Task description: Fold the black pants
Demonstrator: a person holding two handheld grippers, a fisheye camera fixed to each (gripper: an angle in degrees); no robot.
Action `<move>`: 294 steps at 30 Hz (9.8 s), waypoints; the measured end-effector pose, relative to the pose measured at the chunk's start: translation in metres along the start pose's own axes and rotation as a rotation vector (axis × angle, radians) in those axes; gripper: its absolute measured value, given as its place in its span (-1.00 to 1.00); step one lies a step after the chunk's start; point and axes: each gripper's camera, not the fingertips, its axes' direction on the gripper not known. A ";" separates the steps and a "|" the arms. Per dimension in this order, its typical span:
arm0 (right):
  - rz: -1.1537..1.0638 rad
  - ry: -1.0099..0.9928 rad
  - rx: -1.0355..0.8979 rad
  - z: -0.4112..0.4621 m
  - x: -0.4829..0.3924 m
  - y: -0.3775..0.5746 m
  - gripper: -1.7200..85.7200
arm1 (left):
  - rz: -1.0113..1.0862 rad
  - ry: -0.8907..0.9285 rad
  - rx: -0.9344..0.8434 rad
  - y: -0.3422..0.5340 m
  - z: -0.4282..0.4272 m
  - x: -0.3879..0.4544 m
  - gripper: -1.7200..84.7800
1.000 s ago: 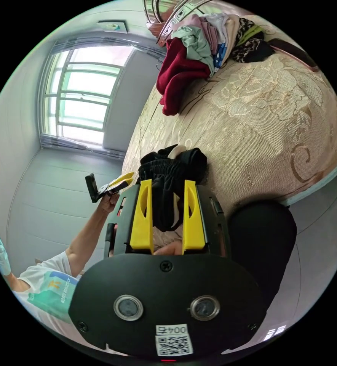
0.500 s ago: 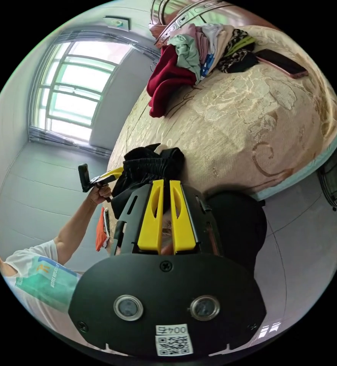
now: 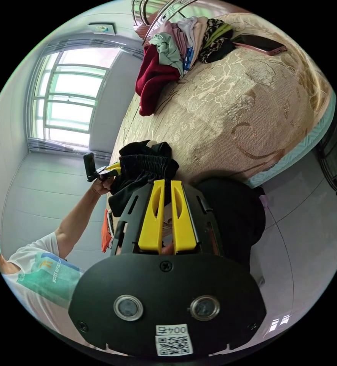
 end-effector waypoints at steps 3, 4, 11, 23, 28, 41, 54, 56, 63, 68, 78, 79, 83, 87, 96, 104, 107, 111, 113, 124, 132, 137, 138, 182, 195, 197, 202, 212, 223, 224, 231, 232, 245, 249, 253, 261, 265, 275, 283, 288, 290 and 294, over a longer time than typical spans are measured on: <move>0.002 0.001 0.006 -0.001 -0.008 -0.009 -0.87 | -0.008 0.190 0.050 -0.002 -0.004 0.004 -0.73; -0.001 0.001 0.007 -0.002 -0.010 -0.011 -0.87 | 0.015 0.222 0.055 -0.002 -0.008 0.012 -0.77; -0.169 -0.003 0.029 0.004 -0.076 -0.042 -0.83 | 0.100 0.022 0.233 0.038 -0.090 0.078 -0.89; -0.465 -0.014 -0.105 0.052 -0.209 -0.099 -0.59 | 0.040 -0.216 0.403 0.201 -0.196 0.188 -0.91; -0.523 0.000 -0.259 0.087 -0.260 -0.152 -0.65 | -0.092 -0.217 0.378 0.254 -0.176 0.209 -0.91; -0.688 0.321 -0.355 0.178 -0.405 -0.151 -0.65 | -0.337 -0.206 0.566 0.317 -0.169 0.252 -0.91; -0.802 0.430 -0.401 0.184 -0.526 -0.180 -0.70 | -0.241 -0.303 0.586 0.290 -0.220 0.347 -0.91; -0.752 0.416 -0.442 0.194 -0.524 -0.188 -0.70 | -0.256 -0.294 0.573 0.292 -0.216 0.355 -0.91; -0.939 0.451 -0.294 0.151 -0.619 -0.185 -0.85 | -0.357 -0.311 0.692 0.296 -0.243 0.386 -0.91; -1.158 0.347 0.107 0.007 -0.805 -0.223 -0.87 | -0.247 -0.480 0.899 0.247 -0.373 0.444 -0.91; -1.498 0.357 0.973 -0.332 -1.191 -0.123 -0.88 | 0.059 -1.196 1.175 0.110 -0.720 0.763 -0.90; -1.503 0.337 1.005 -0.348 -1.202 -0.113 -0.88 | 0.085 -1.260 1.223 0.108 -0.742 0.806 -0.90; -1.556 0.383 1.144 -0.402 -1.248 -0.064 -0.88 | 0.119 -1.391 1.289 0.107 -0.779 0.902 -0.90; -1.609 0.417 1.155 -0.409 -1.251 -0.047 -0.88 | 0.099 -1.566 1.221 0.103 -0.780 0.946 -0.91; -1.615 0.309 0.767 -0.329 -1.162 -0.097 -0.88 | 0.019 -1.561 1.007 0.108 -0.712 0.876 -0.92; -1.187 0.135 0.100 -0.088 -0.901 -0.229 -0.87 | -0.193 -1.134 0.728 0.126 -0.548 0.639 -0.92; -0.940 0.162 -0.104 0.045 -0.752 -0.263 -0.87 | -0.366 -0.931 0.565 0.135 -0.443 0.496 -0.92; -0.665 0.301 -0.242 0.199 -0.564 -0.274 -0.86 | -0.627 -0.634 0.432 0.158 -0.289 0.318 -0.92; -0.573 0.317 -0.259 0.241 -0.503 -0.274 -0.86 | -0.700 -0.589 0.397 0.166 -0.237 0.267 -0.91; -0.571 0.497 -0.205 0.320 -0.404 -0.258 -0.74 | -0.725 -0.672 0.287 0.187 -0.167 0.173 -0.75; -0.549 0.555 -0.239 0.380 -0.358 -0.233 -0.75 | -0.600 -0.925 0.430 0.204 -0.192 0.185 -0.74; -0.559 0.547 -0.238 0.393 -0.337 -0.221 -0.75 | -0.698 -0.602 0.467 0.243 -0.195 0.127 -0.63; -0.560 0.549 -0.237 0.396 -0.332 -0.218 -0.76 | -0.710 -0.565 0.506 0.247 -0.195 0.119 -0.59; -0.770 0.463 -0.223 0.434 -0.312 -0.222 -0.59 | -0.396 -0.447 0.594 0.213 -0.223 0.193 -0.94; -0.532 0.144 -0.469 0.412 -0.329 -0.331 -0.82 | -0.400 -0.431 0.585 0.149 -0.224 0.249 -0.93; -0.433 0.025 -0.466 0.393 -0.329 -0.355 -0.85 | -0.402 -0.437 0.576 0.135 -0.232 0.259 -0.93; -0.510 -0.251 -0.182 0.259 -0.454 -0.433 -0.87 | -0.271 -0.537 0.632 0.070 -0.337 0.332 -0.94; -1.452 0.008 0.658 -0.152 -0.976 -0.342 -0.87 | 0.077 -1.154 0.976 -0.065 -0.653 0.666 -0.93; -1.630 0.192 0.718 -0.238 -1.086 -0.281 -0.87 | 0.123 -1.379 0.958 -0.100 -0.681 0.831 -0.93; -1.635 0.160 0.695 -0.246 -1.086 -0.284 -0.87 | 0.138 -1.353 0.967 -0.098 -0.682 0.835 -0.93; -1.633 0.081 0.619 -0.240 -1.087 -0.342 -0.87 | 0.258 -1.039 0.988 -0.105 -0.705 0.808 -0.93; -1.622 0.091 0.600 -0.231 -1.088 -0.353 -0.87 | 0.240 -0.999 0.971 -0.114 -0.708 0.787 -0.93; -1.196 0.471 0.259 0.045 -1.046 -0.620 -0.85 | -0.255 -0.659 0.774 -0.229 -0.676 0.464 -0.92; -1.116 0.473 0.192 0.096 -1.024 -0.651 -0.85 | -0.375 -0.674 0.749 -0.252 -0.655 0.418 -0.91; -1.080 0.413 0.159 0.128 -1.003 -0.665 -0.85 | -0.394 -0.604 0.820 -0.253 -0.651 0.405 -0.90; -0.950 0.013 0.075 0.175 -0.926 -0.699 -0.85 | -0.379 -0.202 1.084 -0.195 -0.647 0.364 -0.90; -0.848 -0.184 0.025 0.194 -0.876 -0.727 -0.85 | -0.317 0.037 1.255 -0.146 -0.628 0.333 -0.90; -0.645 -0.413 -0.165 0.273 -0.768 -0.781 -0.84 | -0.189 0.224 1.469 -0.061 -0.584 0.294 -0.78; -0.565 -0.419 -0.314 0.319 -0.737 -0.813 -0.80 | -0.059 0.006 1.425 -0.023 -0.569 0.307 -0.56; -0.595 -0.367 -0.455 0.343 -0.746 -0.823 -0.73 | -0.002 -0.319 1.256 -0.023 -0.561 0.337 -0.48; -0.600 -0.332 -0.480 0.350 -0.749 -0.824 -0.73 | -0.004 -0.421 1.215 -0.022 -0.556 0.346 -0.48; -0.620 -0.250 -0.505 0.358 -0.757 -0.818 -0.74 | -0.044 -0.561 1.180 -0.015 -0.545 0.355 -0.55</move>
